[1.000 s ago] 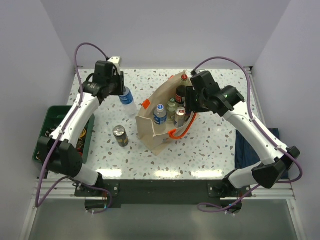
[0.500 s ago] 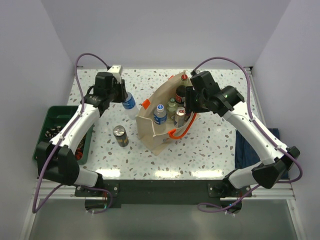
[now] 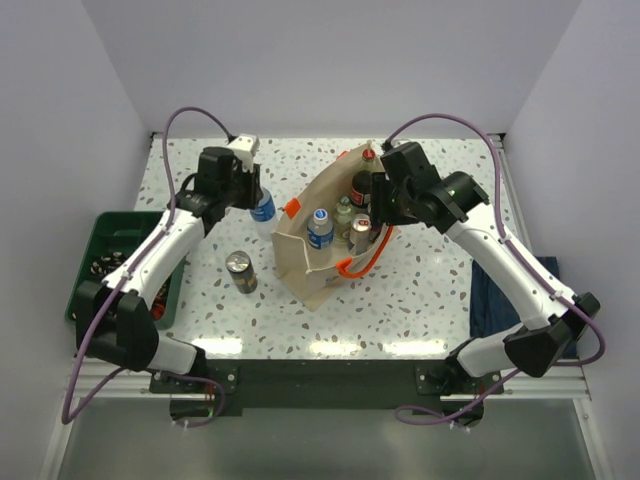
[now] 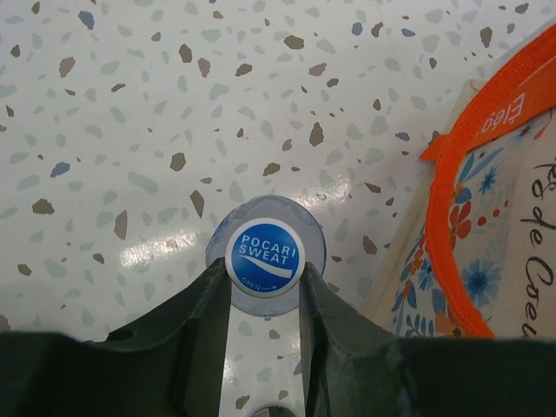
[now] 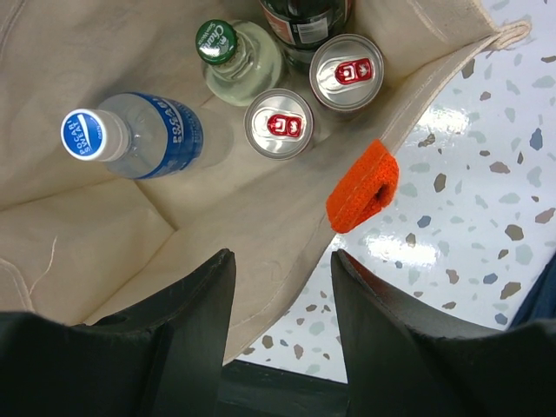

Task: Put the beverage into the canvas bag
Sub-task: Adjust the drink at the center of the board.

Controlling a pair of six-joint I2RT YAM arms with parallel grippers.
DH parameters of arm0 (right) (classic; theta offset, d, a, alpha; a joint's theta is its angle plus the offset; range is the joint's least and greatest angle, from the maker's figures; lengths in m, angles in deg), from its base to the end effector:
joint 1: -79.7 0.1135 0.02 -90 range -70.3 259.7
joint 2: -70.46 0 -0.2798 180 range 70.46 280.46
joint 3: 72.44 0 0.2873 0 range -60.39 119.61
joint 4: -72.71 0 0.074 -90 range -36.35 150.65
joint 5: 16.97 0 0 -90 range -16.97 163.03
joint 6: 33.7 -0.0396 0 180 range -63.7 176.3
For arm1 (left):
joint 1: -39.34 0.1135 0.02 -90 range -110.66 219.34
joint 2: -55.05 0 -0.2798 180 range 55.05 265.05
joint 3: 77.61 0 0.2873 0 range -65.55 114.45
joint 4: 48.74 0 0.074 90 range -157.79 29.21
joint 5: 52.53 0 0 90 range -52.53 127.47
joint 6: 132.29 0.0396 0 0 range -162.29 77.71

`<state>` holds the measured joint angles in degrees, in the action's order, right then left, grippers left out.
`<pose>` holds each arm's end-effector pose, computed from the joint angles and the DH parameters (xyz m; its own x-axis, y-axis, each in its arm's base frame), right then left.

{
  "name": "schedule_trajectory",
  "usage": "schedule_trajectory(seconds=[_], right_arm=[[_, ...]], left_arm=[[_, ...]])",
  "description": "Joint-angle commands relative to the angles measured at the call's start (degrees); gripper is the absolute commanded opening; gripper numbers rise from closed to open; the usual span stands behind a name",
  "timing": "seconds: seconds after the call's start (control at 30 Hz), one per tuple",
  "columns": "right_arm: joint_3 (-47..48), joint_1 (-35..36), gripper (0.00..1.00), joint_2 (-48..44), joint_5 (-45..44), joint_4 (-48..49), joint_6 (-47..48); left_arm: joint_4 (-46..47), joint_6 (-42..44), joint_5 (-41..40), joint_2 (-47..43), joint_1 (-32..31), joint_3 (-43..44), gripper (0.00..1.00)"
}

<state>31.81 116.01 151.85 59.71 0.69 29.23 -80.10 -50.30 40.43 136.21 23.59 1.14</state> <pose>0.2604 0.1800 0.4166 -0.7498 -0.0015 -0.6616 -0.1276 0.9816 0.1424 0.3444 -0.0993 0.3148 -0.5733 0.0171 -0.8192 0.2348 0.9613 -0.1443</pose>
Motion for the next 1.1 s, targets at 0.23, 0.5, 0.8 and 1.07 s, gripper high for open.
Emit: schedule_trajectory(seconds=[0.23, 0.5, 0.8, 1.07], right_arm=[[-0.89, -0.10, 0.52, -1.76, 0.40, 1.78, -1.05], [-0.53, -0.02, 0.52, -1.23, 0.49, 1.78, -0.79], [-0.18, -0.02, 0.52, -0.88, 0.93, 1.69, -0.35], [-0.27, -0.10, 0.52, -0.70, 0.84, 1.61, -0.35]], left_arm=[[2.88, 6.78, -5.24, 3.38, -7.72, 7.48, 0.00], [2.79, 4.50, -8.32, 2.86, -7.72, 7.57, 0.21], [2.70, 3.62, -8.85, 2.77, -7.72, 7.04, 0.47], [3.49, 3.62, -8.41, 3.65, -7.72, 7.75, 0.54]])
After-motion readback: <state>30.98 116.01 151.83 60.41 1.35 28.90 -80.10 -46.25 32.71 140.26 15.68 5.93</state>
